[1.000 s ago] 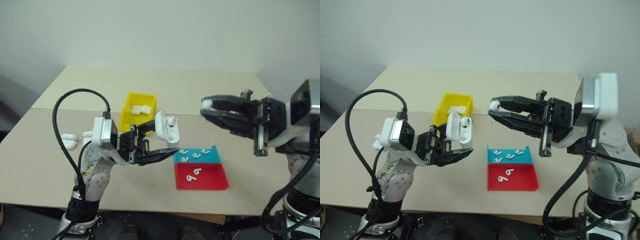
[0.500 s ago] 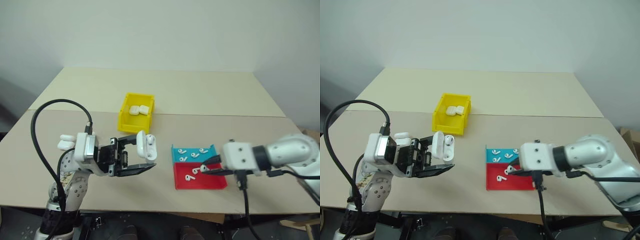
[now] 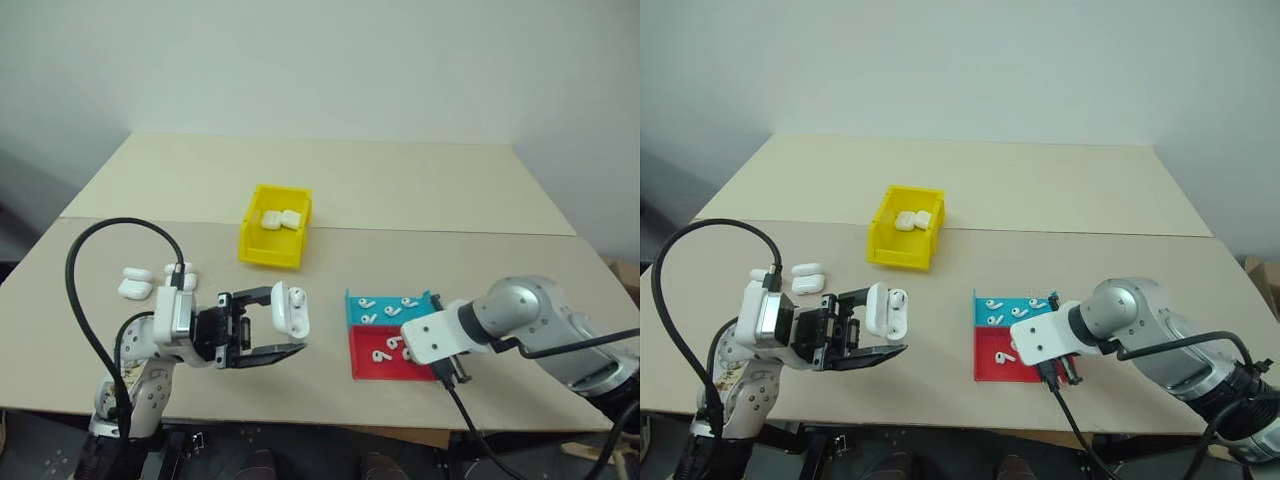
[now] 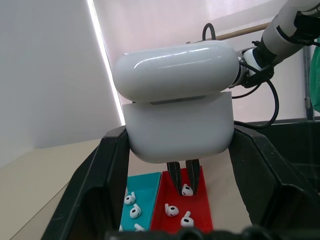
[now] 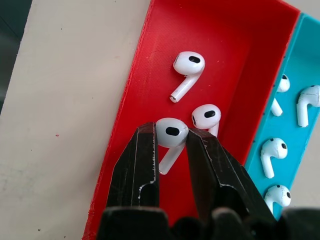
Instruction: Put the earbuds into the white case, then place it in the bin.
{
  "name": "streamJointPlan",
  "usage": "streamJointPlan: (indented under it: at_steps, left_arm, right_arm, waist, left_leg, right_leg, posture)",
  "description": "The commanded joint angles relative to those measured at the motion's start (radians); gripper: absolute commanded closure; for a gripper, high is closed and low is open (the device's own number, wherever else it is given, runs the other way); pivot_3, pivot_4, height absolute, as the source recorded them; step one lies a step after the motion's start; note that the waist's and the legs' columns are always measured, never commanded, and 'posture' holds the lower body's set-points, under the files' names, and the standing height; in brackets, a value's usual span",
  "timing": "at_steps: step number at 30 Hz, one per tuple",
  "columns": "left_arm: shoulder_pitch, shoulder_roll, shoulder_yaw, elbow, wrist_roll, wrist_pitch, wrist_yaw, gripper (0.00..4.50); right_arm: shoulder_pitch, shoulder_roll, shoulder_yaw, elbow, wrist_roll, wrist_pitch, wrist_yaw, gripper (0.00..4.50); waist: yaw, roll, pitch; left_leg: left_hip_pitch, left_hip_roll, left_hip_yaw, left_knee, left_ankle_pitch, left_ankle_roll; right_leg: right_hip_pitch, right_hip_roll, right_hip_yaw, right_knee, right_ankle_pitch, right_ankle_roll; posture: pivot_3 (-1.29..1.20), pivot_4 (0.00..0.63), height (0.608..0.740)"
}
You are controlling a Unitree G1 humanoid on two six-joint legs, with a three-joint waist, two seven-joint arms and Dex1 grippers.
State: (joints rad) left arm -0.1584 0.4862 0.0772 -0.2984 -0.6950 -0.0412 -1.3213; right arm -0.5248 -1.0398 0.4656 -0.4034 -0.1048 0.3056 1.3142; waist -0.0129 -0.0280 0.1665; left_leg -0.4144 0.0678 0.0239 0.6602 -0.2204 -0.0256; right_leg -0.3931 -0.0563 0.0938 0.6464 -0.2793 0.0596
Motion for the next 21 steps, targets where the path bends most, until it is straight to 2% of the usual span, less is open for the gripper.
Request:
streamJointPlan:
  at_steps: [1,2,10,15,18,21]
  left_arm:
    - [0.002,0.01,0.017,-0.03,0.006,-0.029,0.007,1.77]
    - [0.002,0.01,0.017,-0.028,0.008,-0.032,0.007,1.77]
    - [-0.009,0.014,0.018,-0.014,0.015,-0.044,0.005,1.77]
    - [-0.007,0.024,0.03,-0.009,0.013,-0.045,-0.001,1.77]
    - [-0.001,0.034,0.039,-0.006,0.009,-0.045,-0.007,1.77]
    - [0.01,0.043,0.045,-0.004,0.01,-0.045,-0.013,1.77]
  right_arm:
    - [0.02,0.021,0.004,0.014,-0.038,-0.048,-0.01,3.84]
    - [0.024,0.031,0.005,0.018,-0.044,-0.049,-0.011,3.84]
    - [0.047,0.056,-0.003,0.045,-0.106,-0.097,-0.02,1.25]
    - [0.019,0.032,-0.083,0.0,-0.048,-0.062,0.012,1.25]
    - [-0.054,0.011,-0.153,-0.02,0.03,-0.013,0.067,1.25]
    - [-0.15,0.014,-0.171,0.04,0.042,-0.004,0.086,1.25]
  waist:
    - [0.0,0.0,0.0]
    - [0.0,0.0,0.0]
    - [-0.001,0.0,0.0]
    - [-0.001,0.0,0.0]
    - [-0.002,0.0,0.0]
    - [-0.007,0.0,0.0]
  left_leg:
    - [0.0,0.0,0.0,0.0,0.0,0.0]
    - [0.0,0.0,0.0,0.0,0.0,0.0]
    - [0.003,0.0,0.0,0.0,0.0,0.0]
    - [0.004,0.0,0.0,0.0,0.0,0.0]
    - [0.003,0.0,0.0,0.0,0.0,0.0]
    - [0.004,0.0,0.0,0.0,0.0,0.0]
  right_leg:
    - [0.0,0.0,0.0,0.0,0.0,0.0]
    - [0.0,0.0,0.0,0.0,0.0,0.0]
    - [0.003,0.0,0.0,0.0,0.0,0.0]
    - [0.003,0.0,0.0,0.0,0.0,0.0]
    - [0.003,0.0,0.0,0.0,0.0,0.0]
    - [0.003,0.0,0.0,0.0,0.0,0.0]
  posture:
    - [0.0,0.15,0.74]
    - [0.0,0.15,0.74]
    - [0.0,0.15,0.74]
    - [0.0,0.15,0.74]
    - [0.0,0.15,0.74]
    - [0.0,0.15,0.74]
